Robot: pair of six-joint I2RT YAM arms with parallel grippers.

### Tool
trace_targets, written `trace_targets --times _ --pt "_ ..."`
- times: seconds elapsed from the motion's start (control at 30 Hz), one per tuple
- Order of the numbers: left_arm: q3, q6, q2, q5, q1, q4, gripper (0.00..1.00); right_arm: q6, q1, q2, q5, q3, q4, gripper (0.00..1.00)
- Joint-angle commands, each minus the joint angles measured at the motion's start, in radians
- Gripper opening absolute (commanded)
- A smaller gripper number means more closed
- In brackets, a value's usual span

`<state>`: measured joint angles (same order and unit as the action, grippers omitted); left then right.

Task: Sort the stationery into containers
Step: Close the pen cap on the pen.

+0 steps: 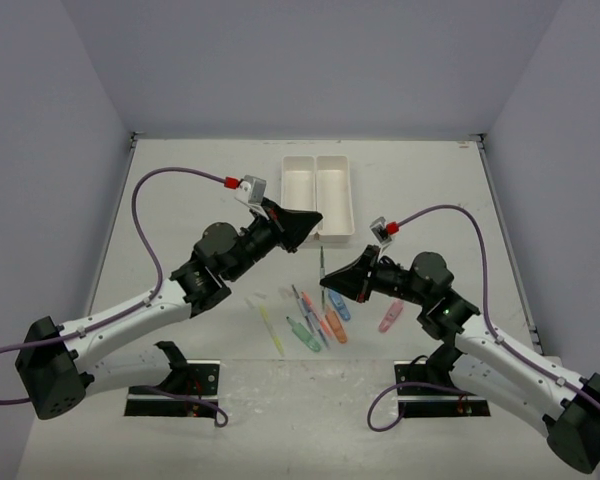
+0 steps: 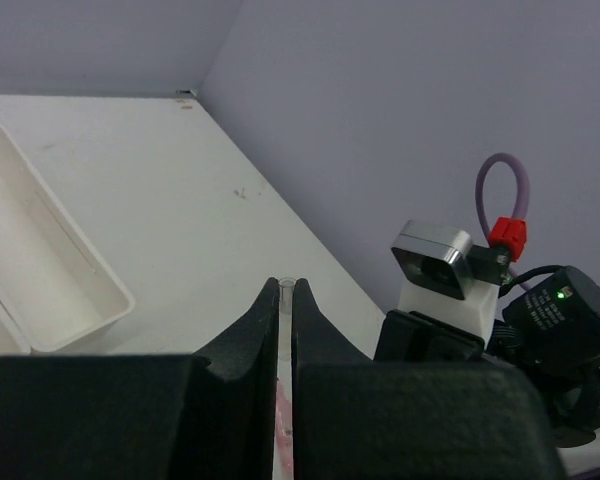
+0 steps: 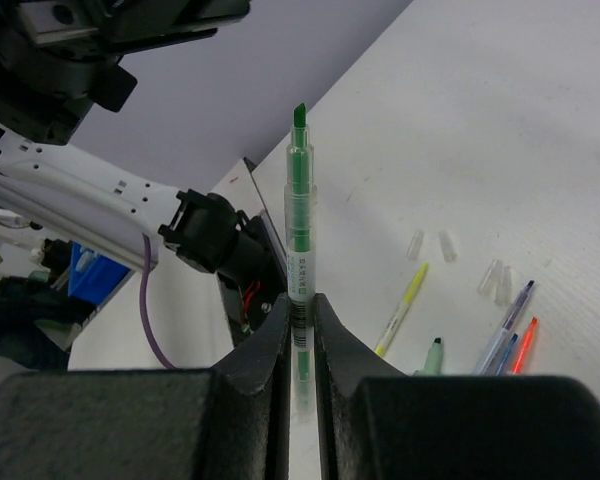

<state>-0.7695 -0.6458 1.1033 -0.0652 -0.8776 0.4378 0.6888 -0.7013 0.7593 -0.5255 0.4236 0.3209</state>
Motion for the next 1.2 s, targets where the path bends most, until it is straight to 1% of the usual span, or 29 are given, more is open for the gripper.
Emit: trace_targets --times 0.0,0.23,0.63,0.87,1.17 --pt "0.016 -0.014 -0.045 0.012 -0.002 0.088 0.00 -0.008 -0.006 0.021 0.061 0.054 0.005 0.00" --pt "0.022 -0.018 -0.042 0.017 -0.004 0.079 0.00 -0.015 -0.006 0.040 0.079 0.081 -0.010 0.00" --pt "0.028 -0.012 0.005 0.085 -0.004 0.084 0.00 -0.029 -0.006 0.056 0.109 0.107 -0.031 0.00" --pt "0.042 -0.011 0.005 0.088 -0.003 0.093 0.00 -0.027 -0.006 0.036 0.135 0.101 -0.045 0.00" --pt "0.067 -0.012 0.015 0.070 -0.003 0.096 0.00 -0.026 -0.006 0.029 0.122 0.104 -0.060 0.00"
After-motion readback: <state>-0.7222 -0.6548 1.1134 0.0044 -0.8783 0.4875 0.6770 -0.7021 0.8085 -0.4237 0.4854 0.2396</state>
